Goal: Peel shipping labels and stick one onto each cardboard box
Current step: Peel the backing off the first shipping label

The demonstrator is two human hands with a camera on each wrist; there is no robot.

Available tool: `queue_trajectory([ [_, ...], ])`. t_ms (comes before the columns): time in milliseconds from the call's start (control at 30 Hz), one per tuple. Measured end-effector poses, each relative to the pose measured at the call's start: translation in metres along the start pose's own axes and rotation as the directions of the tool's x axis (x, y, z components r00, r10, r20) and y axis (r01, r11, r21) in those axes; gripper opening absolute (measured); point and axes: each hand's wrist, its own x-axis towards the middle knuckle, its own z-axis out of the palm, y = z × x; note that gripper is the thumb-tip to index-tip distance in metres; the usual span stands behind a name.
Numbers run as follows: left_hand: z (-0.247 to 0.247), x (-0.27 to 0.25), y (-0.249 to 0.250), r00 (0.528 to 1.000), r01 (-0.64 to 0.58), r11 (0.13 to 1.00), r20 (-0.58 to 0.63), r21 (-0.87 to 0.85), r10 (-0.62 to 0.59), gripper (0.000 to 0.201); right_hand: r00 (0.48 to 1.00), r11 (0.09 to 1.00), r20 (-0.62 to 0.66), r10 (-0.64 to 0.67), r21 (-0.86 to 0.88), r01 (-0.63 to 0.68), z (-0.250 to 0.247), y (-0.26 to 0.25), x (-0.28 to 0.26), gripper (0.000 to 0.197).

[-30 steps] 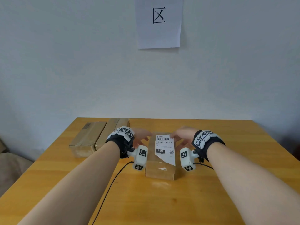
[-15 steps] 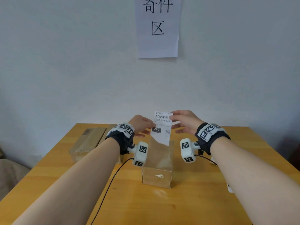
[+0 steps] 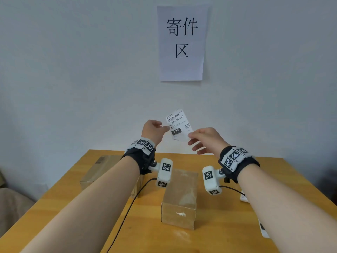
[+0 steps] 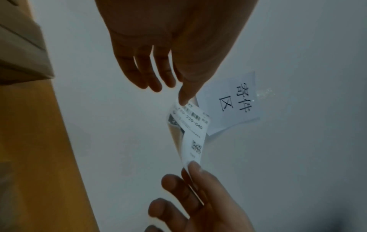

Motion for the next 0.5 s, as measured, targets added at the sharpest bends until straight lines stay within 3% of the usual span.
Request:
queue_trajectory([
  [100,0.006,-0.005,0.017,0.986,-0.159,0.987,0.066,0.04,0.156,0.013,0.994,0.998,-0.089,-0.056,0.014,0.058,0.0,-0.01,0.002,0.019],
  [200,0.013,-0.016,0.031,0.956,-0.211,0.978,0.205,-0.011,0.208,0.007,0.986,0.992,-0.126,-0.106,0.048,0.113,0.0,-0.021,0.001,0.023],
  [367,0.023,-0.027,0.043,0.941,-0.173,0.981,0.279,-0.09,0.191,0.014,0.955,0.96,-0.12,-0.27,0.046,0.277,0.001,-0.034,-0.006,0.033],
  [500,0.022,-0.03,0.044,0.943,-0.092,0.978,0.3,-0.189,0.146,0.02,0.928,0.929,-0.07,-0.367,-0.071,0.362,0.0,-0.037,-0.012,0.021],
])
